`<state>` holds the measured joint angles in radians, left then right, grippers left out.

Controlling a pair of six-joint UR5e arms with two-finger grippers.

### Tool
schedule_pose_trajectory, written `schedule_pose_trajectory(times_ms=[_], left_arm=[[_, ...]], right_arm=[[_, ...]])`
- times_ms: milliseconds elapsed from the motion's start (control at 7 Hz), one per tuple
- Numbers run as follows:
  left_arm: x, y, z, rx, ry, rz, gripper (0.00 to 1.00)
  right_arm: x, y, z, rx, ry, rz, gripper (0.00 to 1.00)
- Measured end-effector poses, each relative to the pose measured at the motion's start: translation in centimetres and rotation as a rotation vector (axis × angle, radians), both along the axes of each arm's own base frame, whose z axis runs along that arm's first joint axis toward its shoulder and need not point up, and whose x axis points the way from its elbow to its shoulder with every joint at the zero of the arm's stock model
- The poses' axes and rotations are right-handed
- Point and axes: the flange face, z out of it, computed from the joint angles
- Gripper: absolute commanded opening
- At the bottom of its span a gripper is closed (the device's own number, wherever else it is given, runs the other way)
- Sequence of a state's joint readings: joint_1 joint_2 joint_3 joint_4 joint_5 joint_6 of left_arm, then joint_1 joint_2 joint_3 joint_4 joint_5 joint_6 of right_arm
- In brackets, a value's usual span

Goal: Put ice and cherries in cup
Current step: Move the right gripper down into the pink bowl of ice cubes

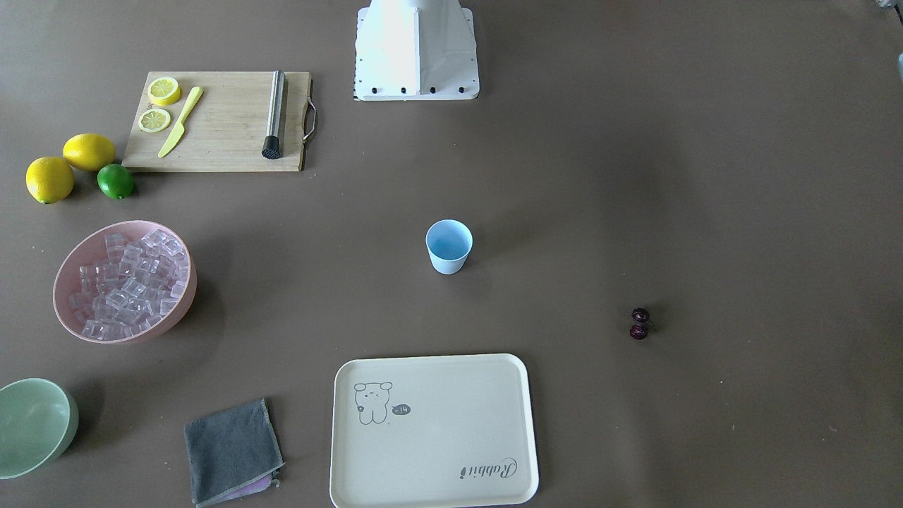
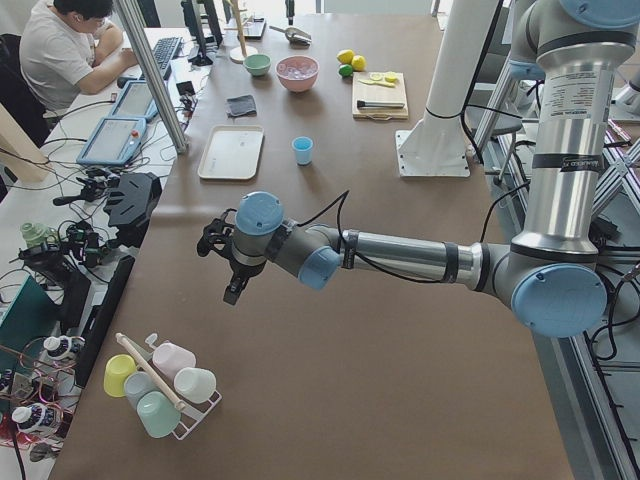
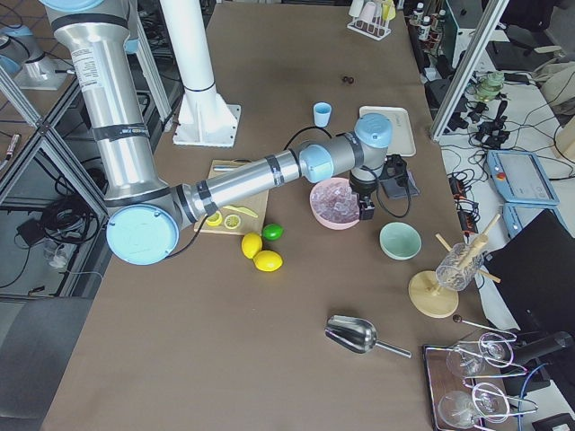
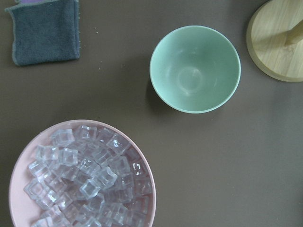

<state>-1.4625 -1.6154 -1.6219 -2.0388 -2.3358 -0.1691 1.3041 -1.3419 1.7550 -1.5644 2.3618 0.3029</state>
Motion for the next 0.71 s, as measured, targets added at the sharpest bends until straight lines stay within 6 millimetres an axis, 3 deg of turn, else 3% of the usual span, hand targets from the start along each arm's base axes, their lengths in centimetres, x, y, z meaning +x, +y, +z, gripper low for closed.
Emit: schedule_pose_trajectory(times_ms=[429,714], left_arm=[[0.5,-0.4,-0.1,0.009,-0.012,0.006,0.98],[0.5,-0.9,0.0,0.015,-0.035,-0.004,0.98]], right_arm=[[-9.6,2.3,-5.6,-0.059,-0.007,0.040,0.91],[-14.2,2.9,-4.5,-0.042,0.043,0.047,0.91]])
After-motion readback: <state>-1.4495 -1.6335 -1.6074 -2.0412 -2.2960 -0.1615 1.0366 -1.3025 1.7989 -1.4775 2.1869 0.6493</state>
